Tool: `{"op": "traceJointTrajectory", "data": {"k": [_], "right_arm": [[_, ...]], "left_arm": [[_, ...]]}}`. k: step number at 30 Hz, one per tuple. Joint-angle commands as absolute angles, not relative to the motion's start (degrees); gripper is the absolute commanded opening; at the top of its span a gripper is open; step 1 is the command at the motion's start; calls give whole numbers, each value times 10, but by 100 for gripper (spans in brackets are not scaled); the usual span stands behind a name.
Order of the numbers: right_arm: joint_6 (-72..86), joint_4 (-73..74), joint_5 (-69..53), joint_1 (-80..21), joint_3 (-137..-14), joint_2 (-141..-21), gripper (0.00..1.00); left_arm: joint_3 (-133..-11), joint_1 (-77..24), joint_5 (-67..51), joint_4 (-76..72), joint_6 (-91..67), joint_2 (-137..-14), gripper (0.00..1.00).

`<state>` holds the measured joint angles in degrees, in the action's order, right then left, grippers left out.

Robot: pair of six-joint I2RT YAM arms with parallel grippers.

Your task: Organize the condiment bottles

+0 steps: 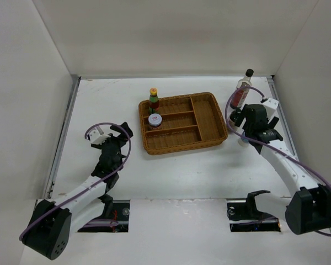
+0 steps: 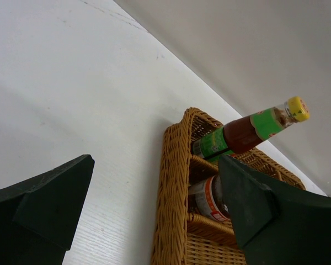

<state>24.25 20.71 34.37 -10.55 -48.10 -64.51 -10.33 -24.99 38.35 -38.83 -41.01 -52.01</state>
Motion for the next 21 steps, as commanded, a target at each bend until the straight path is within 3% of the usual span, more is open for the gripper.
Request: {"op": "traceJointTrajectory", "data": {"k": [1, 8, 16, 21], "right_arm": [[261, 119, 299, -78, -468, -659, 100], [271, 73, 294, -61, -447, -678, 100], [315, 47, 308, -60, -392, -651, 55], [312, 99, 361, -107, -372, -523, 50]], "left_arm": [[-98, -246, 400, -417, -417, -513, 100], [-105, -249, 382, -422, -420, -537, 100], [-105, -247, 381, -420, -419, -541, 100], [-103, -247, 381, -417, -420, -528, 100]]}}
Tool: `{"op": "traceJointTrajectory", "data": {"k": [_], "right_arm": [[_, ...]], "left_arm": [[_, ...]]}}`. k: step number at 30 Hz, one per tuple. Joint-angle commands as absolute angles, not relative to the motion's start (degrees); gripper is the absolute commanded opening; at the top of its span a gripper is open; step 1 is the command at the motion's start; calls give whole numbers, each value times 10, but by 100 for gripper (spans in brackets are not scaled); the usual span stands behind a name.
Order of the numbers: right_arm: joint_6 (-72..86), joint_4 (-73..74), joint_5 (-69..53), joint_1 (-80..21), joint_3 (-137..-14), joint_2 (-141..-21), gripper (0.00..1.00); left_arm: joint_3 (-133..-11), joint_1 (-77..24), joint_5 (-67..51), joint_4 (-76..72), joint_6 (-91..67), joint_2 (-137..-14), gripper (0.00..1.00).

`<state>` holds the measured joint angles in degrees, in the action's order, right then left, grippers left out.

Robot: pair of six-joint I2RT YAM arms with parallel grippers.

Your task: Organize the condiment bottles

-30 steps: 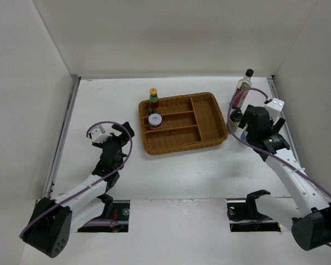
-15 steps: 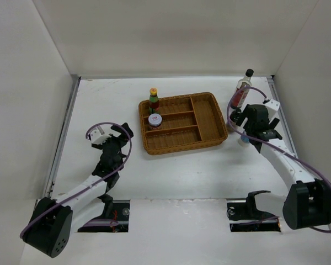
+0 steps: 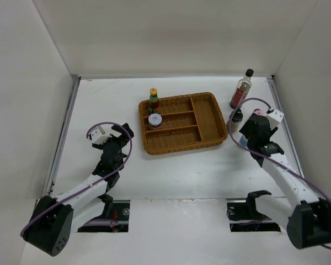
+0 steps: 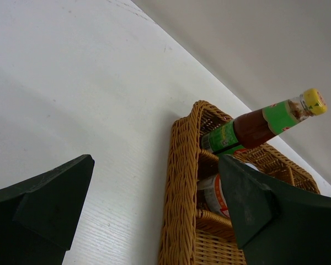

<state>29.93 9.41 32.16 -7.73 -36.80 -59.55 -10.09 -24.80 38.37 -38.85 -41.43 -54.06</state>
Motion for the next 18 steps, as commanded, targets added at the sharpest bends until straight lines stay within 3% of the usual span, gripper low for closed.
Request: {"op": "traceJointTrajectory", "data": {"k": [1, 8, 13, 18], "right_arm": [[309, 126, 378, -125, -380, -491, 50], [295, 205, 381, -299, -477, -450, 46], [275, 107, 376, -470, -561, -576, 48], [247, -10, 309, -526, -634, -706, 48]], "left_arm": [[-103, -247, 381, -417, -420, -526, 100], [-102, -242, 382, -419, -420, -540, 100], [-102, -239, 381, -417, -420, -542, 100], [-102, -239, 381, -420, -420, -552, 100]]}}
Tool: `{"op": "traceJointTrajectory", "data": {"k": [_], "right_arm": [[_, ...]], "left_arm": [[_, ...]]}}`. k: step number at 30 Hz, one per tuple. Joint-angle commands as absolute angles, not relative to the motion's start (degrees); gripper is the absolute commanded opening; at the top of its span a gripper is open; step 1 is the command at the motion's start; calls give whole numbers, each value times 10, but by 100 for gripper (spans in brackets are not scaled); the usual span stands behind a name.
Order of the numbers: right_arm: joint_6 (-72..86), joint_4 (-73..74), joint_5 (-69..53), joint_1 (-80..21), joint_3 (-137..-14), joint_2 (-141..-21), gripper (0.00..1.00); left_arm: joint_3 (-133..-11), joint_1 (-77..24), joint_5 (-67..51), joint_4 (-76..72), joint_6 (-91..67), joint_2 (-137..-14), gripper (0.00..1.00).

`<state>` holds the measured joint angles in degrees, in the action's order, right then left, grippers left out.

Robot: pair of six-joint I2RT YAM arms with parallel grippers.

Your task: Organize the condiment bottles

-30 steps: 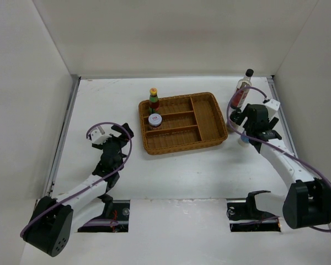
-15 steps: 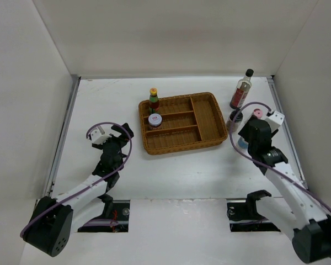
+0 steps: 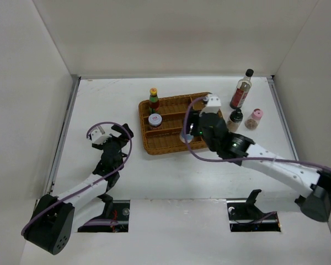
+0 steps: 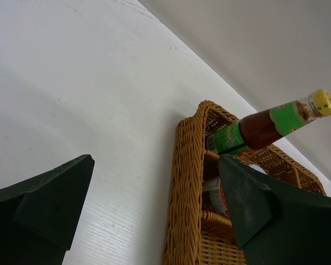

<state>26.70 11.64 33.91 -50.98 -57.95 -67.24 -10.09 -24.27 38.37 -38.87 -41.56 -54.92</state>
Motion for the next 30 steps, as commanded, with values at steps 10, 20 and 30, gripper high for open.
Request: {"op": "traceJointTrajectory", "data": {"k": [10, 20, 30], "right_arm": [[238, -88, 254, -576, -717, -878, 48], [207, -124, 289, -611, -723, -978, 49], [192, -99, 307, -631, -732, -994, 83]], "left_arm": [[-102, -240, 381, -422, -420, -560, 100], [-105, -242, 378, -422, -420, -566, 100], [-104, -240, 377, -422, -420, -565, 100]]}}
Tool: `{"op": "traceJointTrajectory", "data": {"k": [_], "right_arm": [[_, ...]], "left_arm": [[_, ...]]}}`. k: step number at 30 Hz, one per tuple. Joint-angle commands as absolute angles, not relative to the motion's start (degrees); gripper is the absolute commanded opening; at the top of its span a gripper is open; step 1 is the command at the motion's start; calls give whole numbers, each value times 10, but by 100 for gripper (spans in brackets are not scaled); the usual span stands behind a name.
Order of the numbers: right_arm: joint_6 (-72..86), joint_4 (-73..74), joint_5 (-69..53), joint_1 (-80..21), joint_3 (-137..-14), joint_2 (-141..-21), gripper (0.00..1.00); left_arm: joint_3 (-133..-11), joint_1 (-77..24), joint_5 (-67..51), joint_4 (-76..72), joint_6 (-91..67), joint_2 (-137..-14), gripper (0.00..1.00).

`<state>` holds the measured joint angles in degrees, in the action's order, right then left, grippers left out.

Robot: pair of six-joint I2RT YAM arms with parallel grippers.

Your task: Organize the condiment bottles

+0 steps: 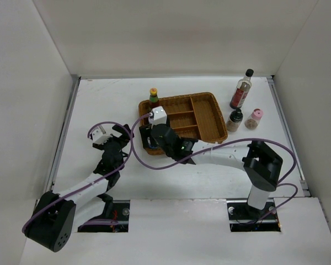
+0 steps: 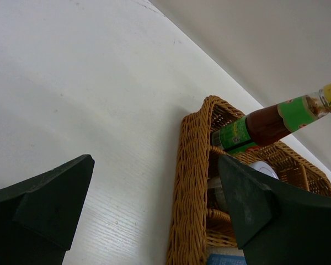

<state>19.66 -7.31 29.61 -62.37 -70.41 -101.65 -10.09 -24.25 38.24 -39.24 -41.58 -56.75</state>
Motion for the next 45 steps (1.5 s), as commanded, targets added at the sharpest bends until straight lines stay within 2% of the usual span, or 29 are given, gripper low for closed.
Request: {"op": "traceJointTrajectory", "data": {"k": [1, 5, 8, 12, 15, 18, 23, 35, 40, 42, 45], "right_arm": [[190, -93, 307, -631, -730, -984, 86], [178, -71, 295, -624, -702, -904, 94], [177, -67, 283, -596, -671, -836, 97], [168, -65, 276, -493, -633, -754, 97], [142, -55, 291, -384, -633, -737, 97], [119, -38, 329, -276, -654, -752, 96], [101, -11, 354, -168, -710, -813, 96], [81, 11, 295, -65, -900, -1018, 97], [57, 4, 295, -61, -955, -1075, 87], [49, 3, 301, -60, -968, -1092, 76], [48, -4, 308, -59, -970, -1101, 65]], "left_arm": [[-104, -240, 377, -422, -420, -564, 100], [-105, -240, 377, -422, -420, -565, 100], [-104, -240, 377, -420, -421, -562, 100], [-104, -240, 377, -420, -421, -561, 100], [-104, -241, 377, -419, -421, -561, 100], [-104, -240, 377, -419, -421, -560, 100], [-105, -241, 375, -422, -422, -570, 100], [-110, -239, 370, -423, -425, -584, 100], [-112, -238, 365, -425, -425, -592, 100], [-112, -237, 364, -425, -425, -592, 100], [-112, -237, 364, -425, -426, -593, 100]]}}
